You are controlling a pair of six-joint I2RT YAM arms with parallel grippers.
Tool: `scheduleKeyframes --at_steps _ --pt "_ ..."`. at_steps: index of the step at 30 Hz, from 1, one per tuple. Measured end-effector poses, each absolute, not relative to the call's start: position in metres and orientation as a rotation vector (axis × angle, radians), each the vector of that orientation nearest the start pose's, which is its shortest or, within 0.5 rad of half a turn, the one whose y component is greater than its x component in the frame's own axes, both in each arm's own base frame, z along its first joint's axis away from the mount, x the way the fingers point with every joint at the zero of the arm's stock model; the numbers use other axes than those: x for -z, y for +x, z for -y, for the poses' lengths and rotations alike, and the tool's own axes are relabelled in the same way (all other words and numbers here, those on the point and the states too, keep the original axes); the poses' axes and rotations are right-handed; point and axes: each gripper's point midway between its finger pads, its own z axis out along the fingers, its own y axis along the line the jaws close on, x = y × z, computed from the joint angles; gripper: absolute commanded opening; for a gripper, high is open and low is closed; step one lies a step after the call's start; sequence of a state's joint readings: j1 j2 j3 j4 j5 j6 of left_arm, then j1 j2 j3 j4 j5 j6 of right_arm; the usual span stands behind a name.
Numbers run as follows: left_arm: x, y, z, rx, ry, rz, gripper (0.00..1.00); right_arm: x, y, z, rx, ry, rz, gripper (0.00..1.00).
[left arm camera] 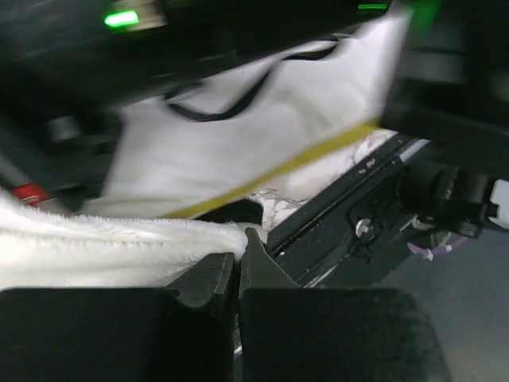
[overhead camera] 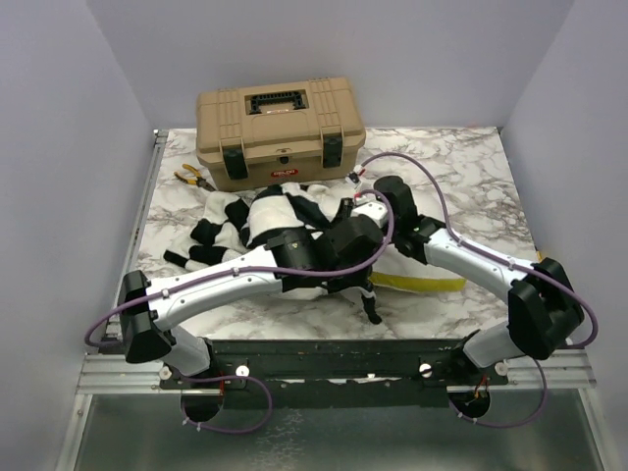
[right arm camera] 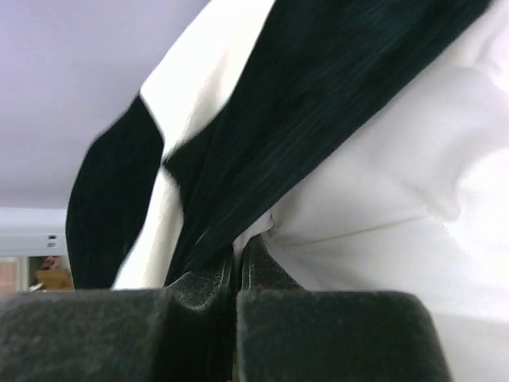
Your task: Put the pillow into the pillowcase
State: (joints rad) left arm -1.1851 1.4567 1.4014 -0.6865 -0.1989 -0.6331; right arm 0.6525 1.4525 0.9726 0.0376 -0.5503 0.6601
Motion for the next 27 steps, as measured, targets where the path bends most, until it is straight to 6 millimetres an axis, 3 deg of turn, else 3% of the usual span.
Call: scheduleKeyframes --at_steps 4,6,7,8,10,13,16,21,24,27 --pt "-0.237 0.143 0.391 0.692 0.665 -2.301 0.0 -0.194 0.252 -0.349 -1.452 -0.381 -2.199 0.0" --pt "-0.232 0.137 0.392 0.679 0.69 -2.306 0.03 -0.194 0.247 -0.353 -1.494 -0.401 -2.205 0.0" --pt "-0.23 0.137 0.391 0.671 0.689 -2.307 0.15 -0.193 0.244 -0.353 -1.503 -0.41 -2.209 0.0" --pt "-0.228 0.136 0.391 0.664 0.682 -2.311 0.37 -0.193 0.243 -0.353 -1.505 -0.416 -2.211 0.02" --pt "-0.221 0.135 0.388 0.654 0.672 -2.317 0.69 -0.19 0.242 -0.352 -1.496 -0.423 -2.22 0.12" --pt "-0.219 0.129 0.388 0.677 0.643 -2.315 0.88 -0.182 0.243 -0.345 -1.457 -0.417 -2.24 0.4" --pt "-0.233 0.129 0.38 0.683 0.587 -2.286 0.96 -0.173 0.242 -0.331 -1.407 -0.399 -2.27 0.6" --pt "-0.272 0.147 0.35 0.683 0.427 -2.199 0.97 -0.168 0.26 -0.298 -1.273 -0.33 -2.295 0.73" --pt "-0.281 0.173 0.324 0.617 0.299 -2.185 0.97 -0.161 0.268 -0.282 -1.201 -0.31 -2.325 0.79" --pt "-0.272 0.209 0.297 0.503 0.169 -2.205 0.97 -0.156 0.275 -0.27 -1.151 -0.295 -2.352 0.84"
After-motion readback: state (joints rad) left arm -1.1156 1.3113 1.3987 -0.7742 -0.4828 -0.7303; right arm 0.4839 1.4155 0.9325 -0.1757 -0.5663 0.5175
